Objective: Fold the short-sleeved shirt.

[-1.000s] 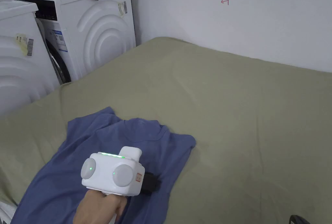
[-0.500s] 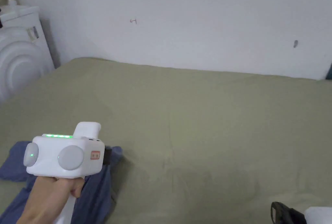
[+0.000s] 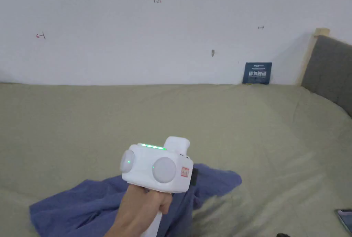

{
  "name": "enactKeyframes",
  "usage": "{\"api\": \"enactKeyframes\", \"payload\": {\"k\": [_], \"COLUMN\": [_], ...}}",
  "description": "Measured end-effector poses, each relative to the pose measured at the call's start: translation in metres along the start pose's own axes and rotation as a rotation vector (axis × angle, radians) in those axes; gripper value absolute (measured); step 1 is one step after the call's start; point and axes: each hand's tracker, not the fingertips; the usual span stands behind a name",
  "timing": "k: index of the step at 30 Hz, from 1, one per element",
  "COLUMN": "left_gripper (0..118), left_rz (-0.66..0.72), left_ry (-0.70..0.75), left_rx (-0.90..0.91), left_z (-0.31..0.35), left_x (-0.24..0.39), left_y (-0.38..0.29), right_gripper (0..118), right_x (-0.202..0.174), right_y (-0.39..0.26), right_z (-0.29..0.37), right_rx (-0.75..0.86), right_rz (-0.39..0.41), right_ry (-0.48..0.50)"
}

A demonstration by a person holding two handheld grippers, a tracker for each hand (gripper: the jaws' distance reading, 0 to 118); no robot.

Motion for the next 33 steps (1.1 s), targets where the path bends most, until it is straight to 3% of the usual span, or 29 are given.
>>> {"api": "enactKeyframes", "payload": {"k": [3, 4, 5, 6, 7, 8, 12, 13, 14, 16, 21, 26, 33], "left_gripper": [0, 4, 16, 49, 101, 118, 118, 111, 90, 0, 0, 0, 0], "left_rz": [-0.034, -0.028, -0.016, -0.003, 0.011, 0.017, 0.016, 0.028, 0.044, 0.083, 0.128, 0.184, 0.26], "left_ry": [0.062, 0.085, 0.081, 0.074, 0.073, 0.083, 0.148, 0.155, 0.148, 0.158, 0.284, 0.503, 0.634], "left_rx": [-0.107, -0.133, -0.128, -0.118, -0.116, -0.122, -0.023, 0.016, 0.052, 0.156, 0.352, 0.53, 0.606], "left_z": [-0.056, -0.066, -0.071, -0.072, -0.07, -0.068, -0.023, -0.004, 0.014, 0.062, 0.184, 0.293, 0.353], "left_x": [0.005, 0.005, 0.002, -0.002, -0.005, -0.008, -0.02, -0.023, -0.026, -0.031, -0.045, -0.041, -0.054], "left_y": [-0.022, -0.028, -0.034, -0.04, -0.043, -0.046, -0.047, -0.048, -0.05, -0.058, -0.101, -0.166, -0.217], "right_gripper": [1, 1, 1, 1, 1, 1, 1, 1, 1, 1, 1, 1, 1], "right_x": [0.005, 0.007, 0.007, 0.008, 0.008, 0.007, 0.0, -0.003, -0.005, -0.01, -0.026, -0.041, -0.059], "right_y": [-0.005, -0.006, -0.007, -0.007, -0.008, -0.008, -0.003, -0.001, 0.001, 0.006, 0.014, 0.016, 0.014], "right_z": [-0.009, -0.012, -0.014, -0.018, -0.021, -0.024, -0.03, -0.029, -0.027, -0.021, 0.002, 0.026, 0.042], "right_rx": [-0.025, -0.031, -0.035, -0.041, -0.045, -0.049, -0.04, -0.03, -0.022, -0.002, 0.068, 0.147, 0.169], "right_rz": [-0.007, -0.009, -0.011, -0.013, -0.015, -0.018, -0.008, -0.005, -0.002, -0.004, 0.033, 0.045, 0.053], "right_ry": [-0.017, -0.019, -0.021, -0.022, -0.021, -0.019, -0.005, 0.0, 0.002, 0.02, 0.048, 0.077, 0.112]}}
